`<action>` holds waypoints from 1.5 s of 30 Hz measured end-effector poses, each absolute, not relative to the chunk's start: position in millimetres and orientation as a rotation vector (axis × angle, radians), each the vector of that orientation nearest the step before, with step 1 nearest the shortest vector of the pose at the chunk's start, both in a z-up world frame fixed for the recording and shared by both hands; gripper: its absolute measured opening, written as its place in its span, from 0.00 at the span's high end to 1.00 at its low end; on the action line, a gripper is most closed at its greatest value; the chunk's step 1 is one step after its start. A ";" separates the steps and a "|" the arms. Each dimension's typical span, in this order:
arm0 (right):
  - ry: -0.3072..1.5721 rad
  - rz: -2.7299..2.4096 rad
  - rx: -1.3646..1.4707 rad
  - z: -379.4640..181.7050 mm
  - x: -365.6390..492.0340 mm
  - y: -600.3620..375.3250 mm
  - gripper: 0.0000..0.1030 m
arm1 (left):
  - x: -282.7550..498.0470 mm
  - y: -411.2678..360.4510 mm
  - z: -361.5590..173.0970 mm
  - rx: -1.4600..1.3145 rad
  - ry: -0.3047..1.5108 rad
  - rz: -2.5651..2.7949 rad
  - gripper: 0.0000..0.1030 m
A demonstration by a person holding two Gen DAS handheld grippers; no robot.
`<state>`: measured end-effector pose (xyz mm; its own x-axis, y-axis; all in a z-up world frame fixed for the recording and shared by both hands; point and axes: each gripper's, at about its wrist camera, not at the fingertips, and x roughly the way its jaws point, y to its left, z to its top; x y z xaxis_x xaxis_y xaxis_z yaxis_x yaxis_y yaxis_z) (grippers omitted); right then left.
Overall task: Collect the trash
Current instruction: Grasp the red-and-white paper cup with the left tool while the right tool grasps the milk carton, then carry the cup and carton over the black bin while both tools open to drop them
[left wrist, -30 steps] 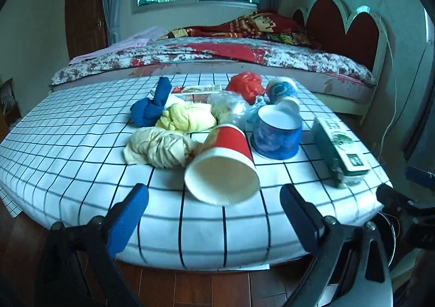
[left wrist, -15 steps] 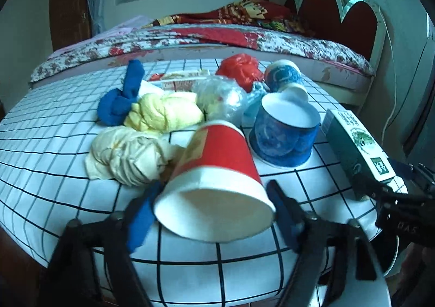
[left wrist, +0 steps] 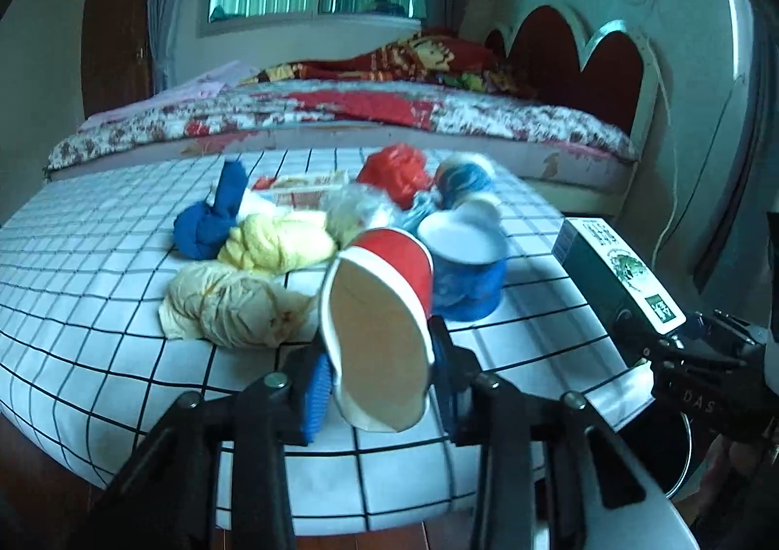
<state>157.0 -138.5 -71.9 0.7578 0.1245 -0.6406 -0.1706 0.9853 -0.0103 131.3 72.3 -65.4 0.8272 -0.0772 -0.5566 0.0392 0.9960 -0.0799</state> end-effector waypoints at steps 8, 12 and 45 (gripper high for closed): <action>0.634 0.114 -0.022 -50.8 105.8 -186.3 0.46 | 109.9 28.7 -41.3 -0.004 0.540 -0.169 0.64; 0.632 0.061 -0.007 -48.4 77.4 -220.6 0.46 | 99.4 -3.8 -35.5 0.016 0.527 -0.252 0.64; 0.924 0.051 -0.100 -154.0 28.7 -388.1 0.46 | 85.3 -230.5 -122.7 0.239 0.776 -0.767 0.63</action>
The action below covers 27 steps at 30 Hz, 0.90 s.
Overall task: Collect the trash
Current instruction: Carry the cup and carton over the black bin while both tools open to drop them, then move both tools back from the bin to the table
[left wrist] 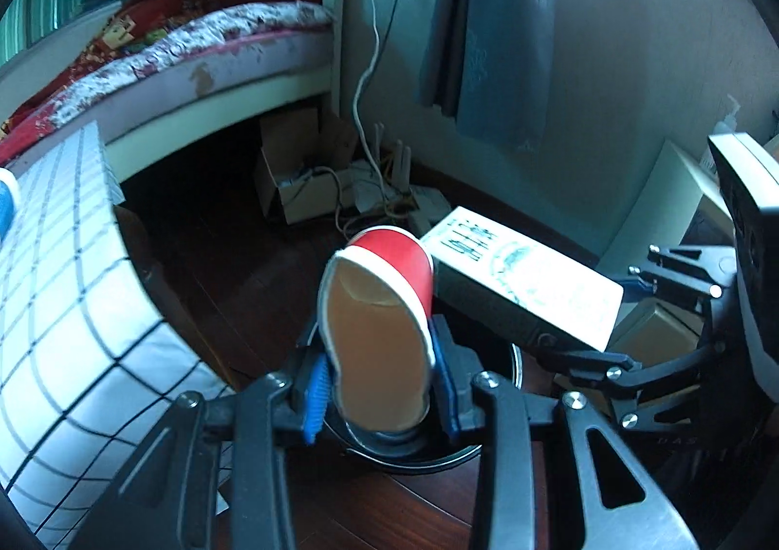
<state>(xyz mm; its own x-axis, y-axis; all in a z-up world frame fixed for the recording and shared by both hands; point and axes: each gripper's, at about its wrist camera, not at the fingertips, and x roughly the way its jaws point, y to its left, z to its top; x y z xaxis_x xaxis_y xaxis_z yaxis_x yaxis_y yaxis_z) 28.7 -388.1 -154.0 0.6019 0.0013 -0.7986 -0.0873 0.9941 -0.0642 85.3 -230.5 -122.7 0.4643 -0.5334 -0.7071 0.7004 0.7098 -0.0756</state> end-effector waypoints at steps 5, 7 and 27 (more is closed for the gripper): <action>1.020 -0.008 -0.099 -190.6 52.9 -413.0 0.02 | 92.5 -237.0 -139.0 0.210 0.824 -0.722 0.02; 1.046 -0.030 -0.055 -196.6 51.9 -424.7 0.02 | 95.0 -233.1 -143.8 0.199 0.845 -0.678 0.01; 0.971 -0.126 -0.017 -165.3 43.5 -410.8 0.01 | 82.0 -209.5 -121.0 0.202 0.742 -0.430 0.01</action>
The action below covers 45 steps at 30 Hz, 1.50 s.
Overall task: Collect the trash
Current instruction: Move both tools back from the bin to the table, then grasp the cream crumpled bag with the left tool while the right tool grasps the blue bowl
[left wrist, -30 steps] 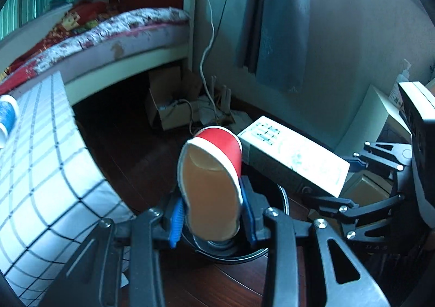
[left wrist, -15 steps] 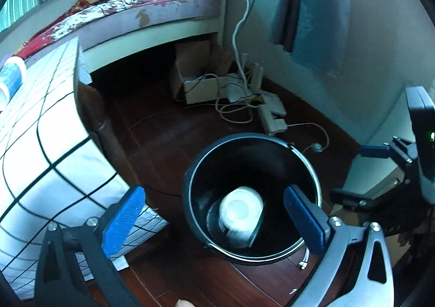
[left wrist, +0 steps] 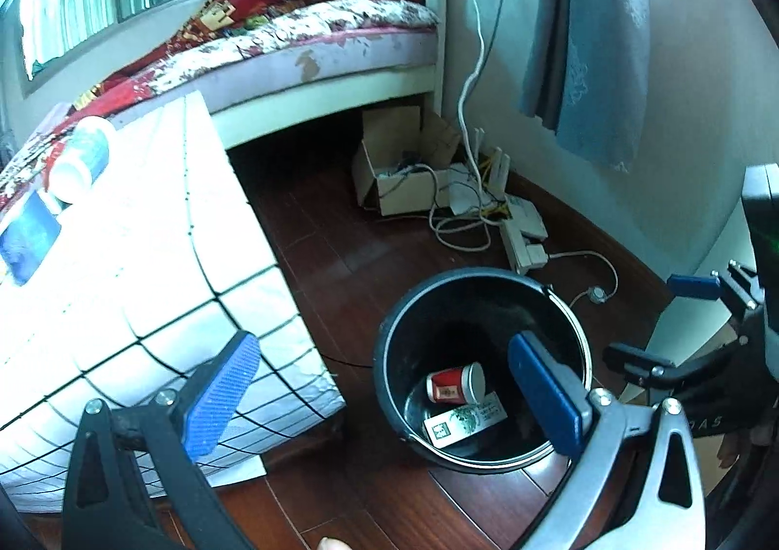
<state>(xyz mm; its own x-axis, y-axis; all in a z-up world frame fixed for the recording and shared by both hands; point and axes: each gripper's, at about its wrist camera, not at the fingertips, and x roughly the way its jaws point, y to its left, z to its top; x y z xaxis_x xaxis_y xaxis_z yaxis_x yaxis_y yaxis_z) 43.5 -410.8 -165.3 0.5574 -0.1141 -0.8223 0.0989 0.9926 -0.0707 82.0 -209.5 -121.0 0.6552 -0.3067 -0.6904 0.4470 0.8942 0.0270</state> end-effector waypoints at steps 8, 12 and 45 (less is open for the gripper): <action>0.898 -0.128 0.003 -137.2 40.1 -393.4 0.01 | 71.1 -196.8 -92.1 0.178 0.687 -0.387 0.01; 0.855 -0.110 0.009 -122.0 41.3 -381.1 0.01 | 68.6 -186.9 -78.4 0.156 0.662 -0.364 0.01; 0.612 0.312 -0.084 -68.0 128.4 -111.0 0.01 | 75.5 99.5 -51.1 -0.077 0.580 0.163 0.01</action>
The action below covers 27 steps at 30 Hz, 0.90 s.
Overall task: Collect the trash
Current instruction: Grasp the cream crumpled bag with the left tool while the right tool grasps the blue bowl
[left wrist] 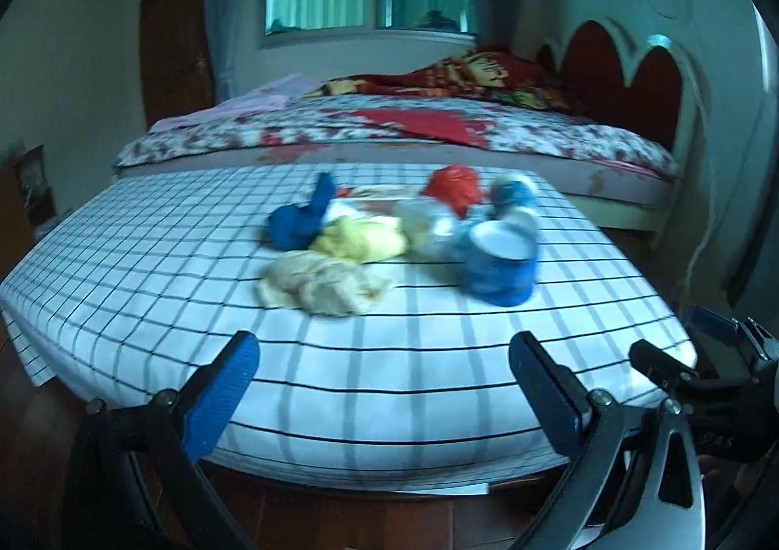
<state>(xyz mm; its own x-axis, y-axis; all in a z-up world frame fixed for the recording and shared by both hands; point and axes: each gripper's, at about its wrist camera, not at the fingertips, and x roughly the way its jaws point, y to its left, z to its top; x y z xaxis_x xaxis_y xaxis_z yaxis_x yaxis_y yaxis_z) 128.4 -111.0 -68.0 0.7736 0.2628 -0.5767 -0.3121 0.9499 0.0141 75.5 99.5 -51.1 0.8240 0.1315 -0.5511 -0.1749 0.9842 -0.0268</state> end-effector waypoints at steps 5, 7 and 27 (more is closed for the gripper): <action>0.665 0.315 -0.157 -69.1 156.6 -74.2 0.01 | 94.2 142.6 -63.1 -0.139 0.627 0.196 0.01; 0.667 0.327 -0.154 -68.6 173.0 -62.9 0.01 | 106.0 147.3 -66.9 -0.144 0.636 0.199 0.02; 0.818 0.369 -0.148 -96.6 277.1 -19.3 0.22 | 216.8 159.3 -106.7 -0.105 0.799 0.215 0.08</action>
